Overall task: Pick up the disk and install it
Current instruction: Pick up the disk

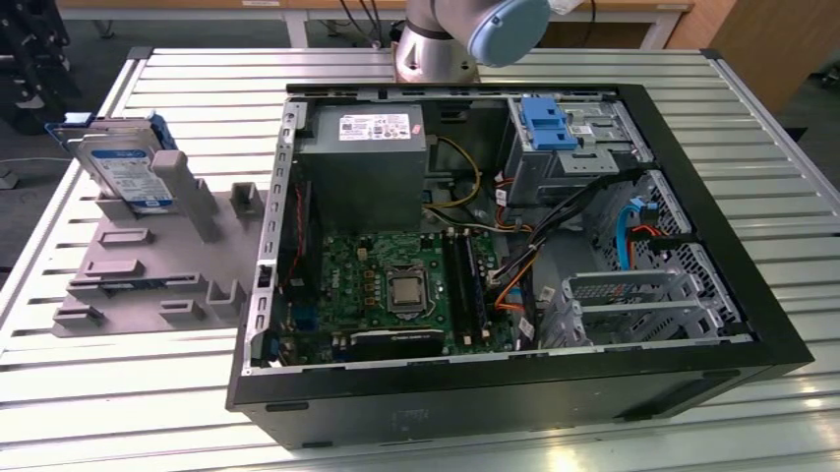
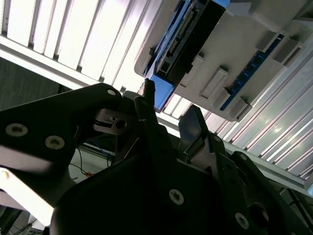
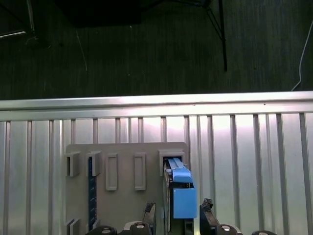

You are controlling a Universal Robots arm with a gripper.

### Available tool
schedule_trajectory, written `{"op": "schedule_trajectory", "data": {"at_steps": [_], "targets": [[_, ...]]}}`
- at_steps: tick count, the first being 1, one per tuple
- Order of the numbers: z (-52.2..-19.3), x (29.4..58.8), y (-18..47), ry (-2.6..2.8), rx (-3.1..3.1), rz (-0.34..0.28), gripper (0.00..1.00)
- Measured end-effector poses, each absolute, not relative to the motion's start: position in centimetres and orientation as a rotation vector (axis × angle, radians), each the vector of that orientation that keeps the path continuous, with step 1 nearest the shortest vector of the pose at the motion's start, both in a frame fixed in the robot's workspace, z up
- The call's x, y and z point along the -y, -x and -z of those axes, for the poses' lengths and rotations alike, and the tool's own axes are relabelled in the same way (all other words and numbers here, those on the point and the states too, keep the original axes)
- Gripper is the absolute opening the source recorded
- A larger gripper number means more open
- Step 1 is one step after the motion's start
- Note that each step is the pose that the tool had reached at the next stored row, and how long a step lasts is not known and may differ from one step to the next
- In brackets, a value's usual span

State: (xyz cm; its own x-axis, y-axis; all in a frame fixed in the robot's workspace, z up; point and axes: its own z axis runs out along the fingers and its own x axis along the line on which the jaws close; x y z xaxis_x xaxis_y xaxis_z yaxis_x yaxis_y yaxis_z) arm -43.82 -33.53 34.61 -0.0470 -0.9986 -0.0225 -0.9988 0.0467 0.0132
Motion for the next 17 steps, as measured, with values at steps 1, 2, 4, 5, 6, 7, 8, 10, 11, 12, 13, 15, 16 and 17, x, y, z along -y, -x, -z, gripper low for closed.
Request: {"op": "schedule_trajectory", "data": {"at_steps": [1,2,4,5,6,7,8,10,11,12,13,15,16,17], "targets": [[-34.50,33.53,43.82,2.164,-2.268,-0.039,0.47],[-34.40,33.53,43.82,2.164,-2.267,-0.039,0.47],[-34.20,33.53,43.83,2.164,-2.267,-0.039,0.47],[-34.11,33.53,43.82,2.164,-2.268,-0.039,0.47],[-34.03,33.53,43.82,2.164,-2.268,-0.039,0.47],[-33.98,33.52,43.82,2.164,-2.268,-0.039,0.47],[-33.95,33.52,43.82,2.164,-2.268,-0.039,0.48],[-33.94,33.52,43.83,2.164,-2.268,-0.039,0.54],[-33.93,33.52,43.83,2.164,-2.268,-0.039,0.60],[-33.92,33.52,43.83,2.164,-2.268,-0.039,0.60],[-33.92,33.52,43.83,2.164,-2.267,-0.039,0.60],[-33.87,33.50,43.82,2.163,-2.267,-0.039,0.60],[-33.82,33.48,43.82,2.163,-2.267,-0.039,0.60],[-33.75,33.47,43.83,2.164,-2.267,-0.039,0.60]]}}
